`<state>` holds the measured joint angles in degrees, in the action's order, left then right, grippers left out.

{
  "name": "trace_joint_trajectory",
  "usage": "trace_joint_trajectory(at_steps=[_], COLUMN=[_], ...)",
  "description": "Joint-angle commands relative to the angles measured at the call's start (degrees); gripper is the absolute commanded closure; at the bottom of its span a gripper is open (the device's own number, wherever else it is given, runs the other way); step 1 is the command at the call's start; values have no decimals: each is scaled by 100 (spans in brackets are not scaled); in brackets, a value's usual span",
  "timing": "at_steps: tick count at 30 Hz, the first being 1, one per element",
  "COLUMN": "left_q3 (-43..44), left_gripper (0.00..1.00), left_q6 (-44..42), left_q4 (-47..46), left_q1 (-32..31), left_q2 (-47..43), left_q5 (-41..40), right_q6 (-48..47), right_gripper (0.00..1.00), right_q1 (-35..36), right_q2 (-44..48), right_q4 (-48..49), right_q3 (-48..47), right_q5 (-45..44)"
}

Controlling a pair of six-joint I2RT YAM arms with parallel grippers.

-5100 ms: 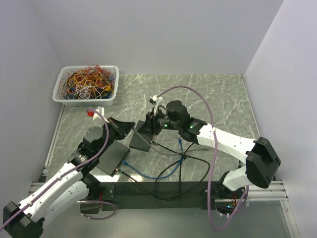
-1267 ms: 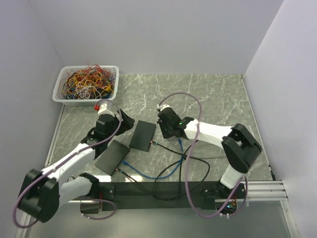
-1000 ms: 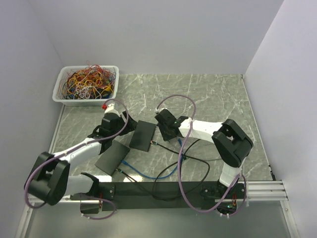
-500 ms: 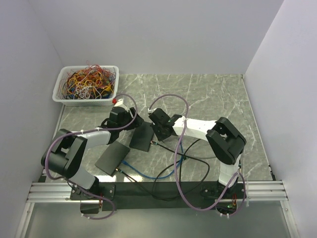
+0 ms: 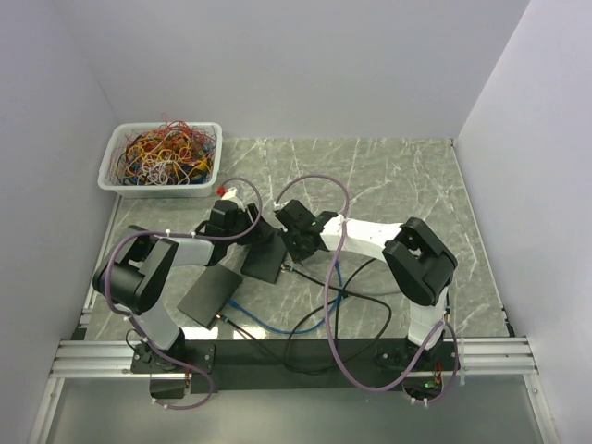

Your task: Insert the plug into the switch port

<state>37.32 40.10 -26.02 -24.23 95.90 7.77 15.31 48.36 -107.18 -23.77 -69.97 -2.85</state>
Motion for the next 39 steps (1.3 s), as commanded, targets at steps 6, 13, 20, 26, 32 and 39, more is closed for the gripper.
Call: trace_joint_trajectory(at_steps=[6,13,20,26,32,39], left_q3=[240,205,214,197,179,188], left_gripper=[38,39,40,40,42,43], left_q6=[16,77,69,51,-37,-440], left_q4=[-342,-334,-184,-280,-439,-553], left_q1=[-12,-38,-38,-38,-56,-117], left_q2=[219,245,237,219,263,351], left_q5=[410,357,216,286,514,857], right_q6=[-2,7,33,42,-28,-265], right_gripper=[100,100,100,100,100,100], right_q1=[60,51,68,68,51,42], right_q2=[-119,-32,65,48,-128,-207], right_q4=[92,118,-5,57,-48,-137], right_q3=[-306,-210,-34,133,-235,-605], right_q5=[434,575,479,470,382,312])
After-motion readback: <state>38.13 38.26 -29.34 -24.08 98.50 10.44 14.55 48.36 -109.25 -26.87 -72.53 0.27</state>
